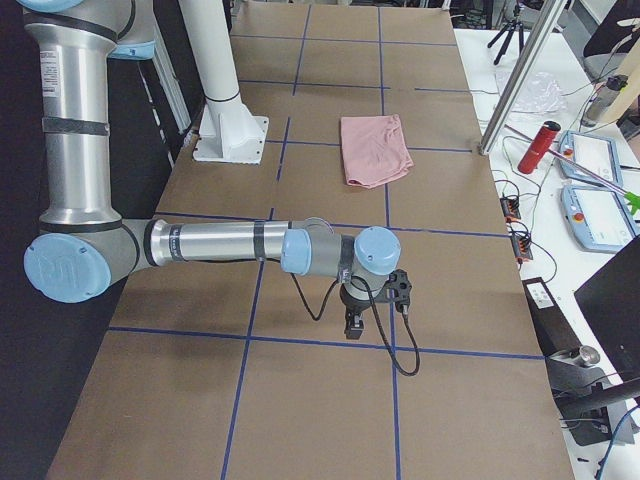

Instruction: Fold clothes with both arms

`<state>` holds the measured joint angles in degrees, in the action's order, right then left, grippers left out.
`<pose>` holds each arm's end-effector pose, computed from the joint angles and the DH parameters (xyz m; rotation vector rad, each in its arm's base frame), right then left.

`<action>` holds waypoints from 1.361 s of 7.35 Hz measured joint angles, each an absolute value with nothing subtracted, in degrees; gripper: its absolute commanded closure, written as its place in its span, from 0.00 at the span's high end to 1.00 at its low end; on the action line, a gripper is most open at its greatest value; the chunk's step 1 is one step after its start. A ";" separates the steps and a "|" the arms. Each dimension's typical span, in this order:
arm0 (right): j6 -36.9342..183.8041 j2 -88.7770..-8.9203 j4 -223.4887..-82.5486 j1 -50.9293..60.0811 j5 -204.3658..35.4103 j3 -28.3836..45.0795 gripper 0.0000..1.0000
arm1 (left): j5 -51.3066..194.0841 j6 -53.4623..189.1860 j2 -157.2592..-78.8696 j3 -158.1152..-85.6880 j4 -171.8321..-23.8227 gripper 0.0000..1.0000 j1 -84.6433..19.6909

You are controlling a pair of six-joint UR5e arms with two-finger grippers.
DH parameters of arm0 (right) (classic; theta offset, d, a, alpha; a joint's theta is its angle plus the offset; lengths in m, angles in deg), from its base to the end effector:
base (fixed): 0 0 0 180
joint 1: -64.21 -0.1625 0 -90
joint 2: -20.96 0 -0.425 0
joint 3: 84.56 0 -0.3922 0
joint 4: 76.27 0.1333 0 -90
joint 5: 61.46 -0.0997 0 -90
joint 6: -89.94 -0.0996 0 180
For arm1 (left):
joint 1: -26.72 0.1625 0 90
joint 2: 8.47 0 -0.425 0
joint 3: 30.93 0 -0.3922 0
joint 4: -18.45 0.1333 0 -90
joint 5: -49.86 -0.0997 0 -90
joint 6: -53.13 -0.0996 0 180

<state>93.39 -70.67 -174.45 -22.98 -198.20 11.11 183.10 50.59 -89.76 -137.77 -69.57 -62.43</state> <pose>0.0375 -0.4761 0.6350 -0.0637 -0.8159 -0.0736 -0.0587 -0.4317 0.5886 0.1133 0.7526 0.0968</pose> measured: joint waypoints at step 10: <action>93.27 -70.28 -174.27 -22.98 -200.48 12.03 1.00 | 183.51 50.16 -88.91 -139.62 -65.45 1.00 -62.12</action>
